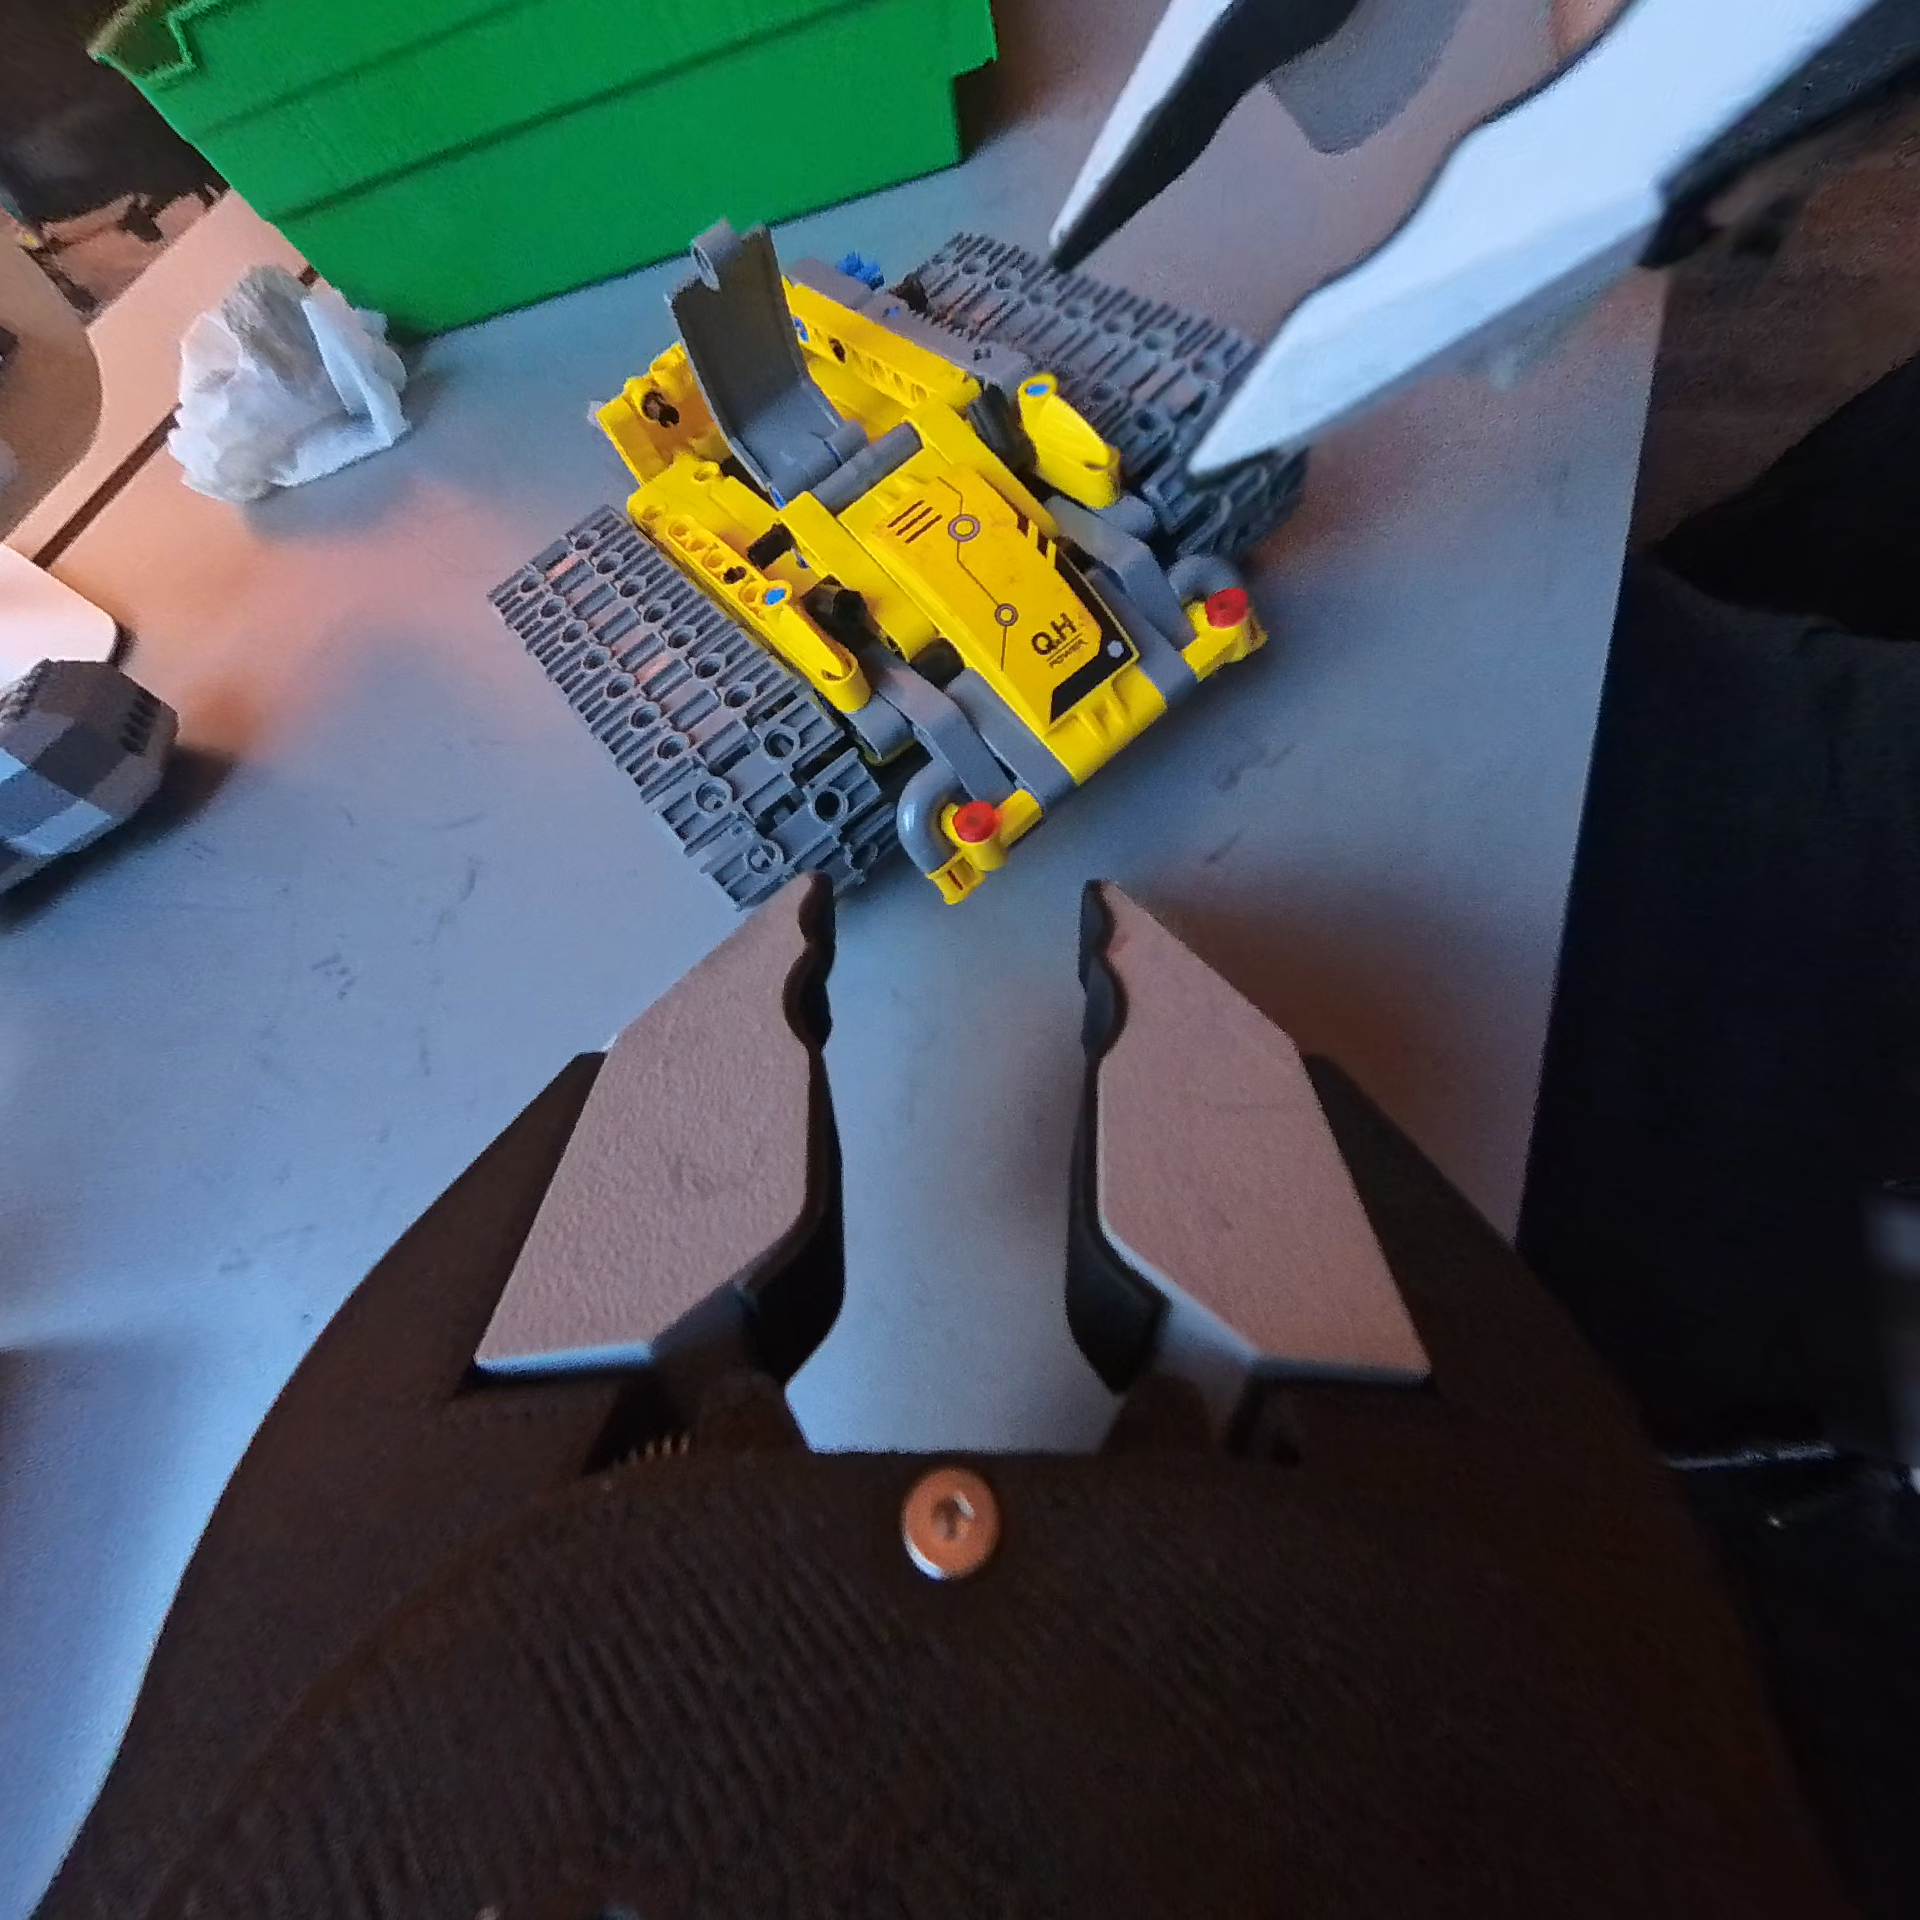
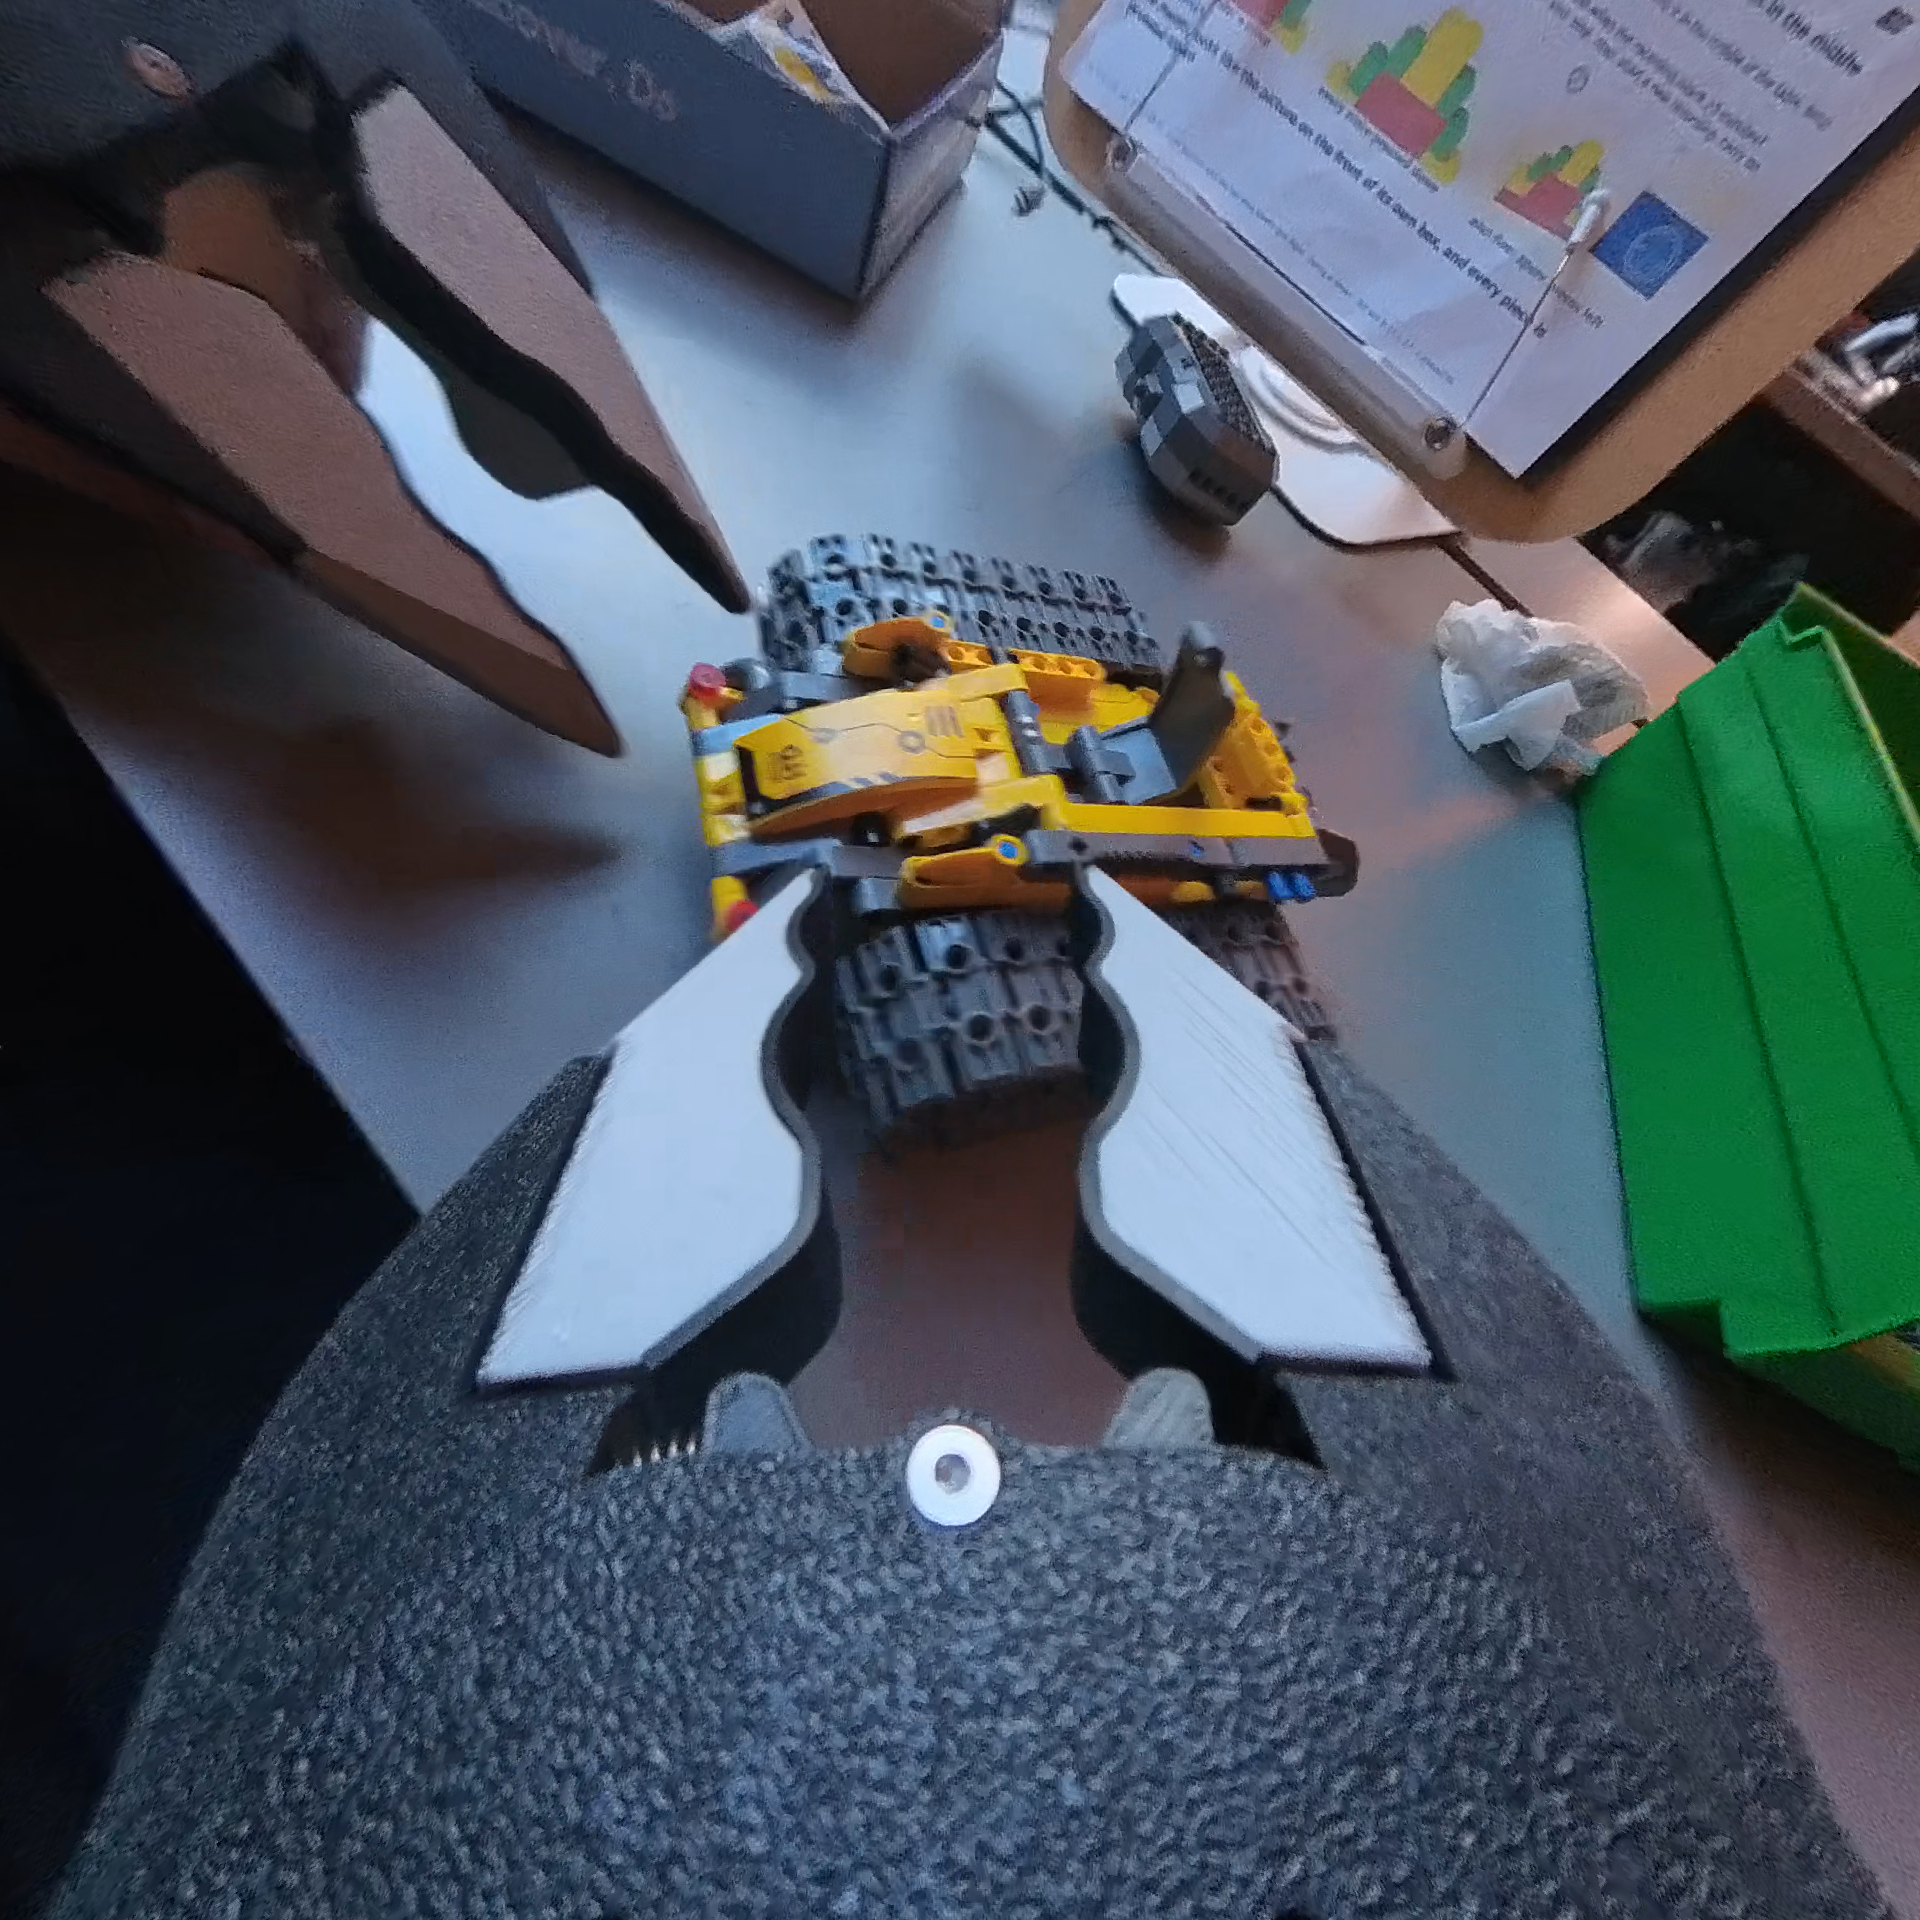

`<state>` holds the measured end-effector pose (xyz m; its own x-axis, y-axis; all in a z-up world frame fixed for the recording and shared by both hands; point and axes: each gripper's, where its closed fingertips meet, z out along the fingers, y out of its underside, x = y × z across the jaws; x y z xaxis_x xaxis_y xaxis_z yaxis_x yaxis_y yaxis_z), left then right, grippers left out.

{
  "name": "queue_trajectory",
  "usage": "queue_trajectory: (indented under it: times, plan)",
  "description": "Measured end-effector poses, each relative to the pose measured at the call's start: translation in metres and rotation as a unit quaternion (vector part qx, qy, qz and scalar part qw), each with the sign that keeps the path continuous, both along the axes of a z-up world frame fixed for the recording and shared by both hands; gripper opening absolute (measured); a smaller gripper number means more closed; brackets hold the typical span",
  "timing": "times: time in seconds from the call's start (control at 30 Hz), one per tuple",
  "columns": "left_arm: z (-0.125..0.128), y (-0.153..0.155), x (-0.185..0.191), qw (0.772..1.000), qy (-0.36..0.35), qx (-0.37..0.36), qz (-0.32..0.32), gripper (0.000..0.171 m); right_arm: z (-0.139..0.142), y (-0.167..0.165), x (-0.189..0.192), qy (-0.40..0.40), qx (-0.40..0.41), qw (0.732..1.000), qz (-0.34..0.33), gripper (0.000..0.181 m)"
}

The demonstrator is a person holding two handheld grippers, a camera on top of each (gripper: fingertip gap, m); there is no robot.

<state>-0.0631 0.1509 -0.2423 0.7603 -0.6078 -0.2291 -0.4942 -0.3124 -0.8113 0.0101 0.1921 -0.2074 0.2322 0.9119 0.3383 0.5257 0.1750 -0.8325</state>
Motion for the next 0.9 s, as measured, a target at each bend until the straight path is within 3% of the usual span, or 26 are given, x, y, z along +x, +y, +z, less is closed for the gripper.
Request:
queue_trajectory:
  times: [0.13, 0.37, 0.57, 0.9]
  plan:
    - [0.004, 0.0, 0.0, 1.0, -0.009, 0.009, 0.0, 0.05, 0.005, 0.012, 0.006, -0.019, -0.028, 0.999, 0.008, 0.028]
    - [0.016, 0.011, 0.009, 0.998, -0.065, 0.008, 0.003, 0.057, -0.005, 0.009, -0.002, 0.01, -0.083, 0.996, -0.017, 0.043]
    - [0.02, 0.024, 0.009, 0.997, -0.075, -0.012, -0.017, 0.058, -0.002, -0.01, -0.014, 0.008, -0.069, 0.997, 0.021, 0.045]
    - [0.022, 0.035, 0.013, 0.999, -0.025, -0.018, -0.042, 0.063, -0.013, -0.02, -0.027, 0.009, -0.076, 0.995, 0.058, 0.044]
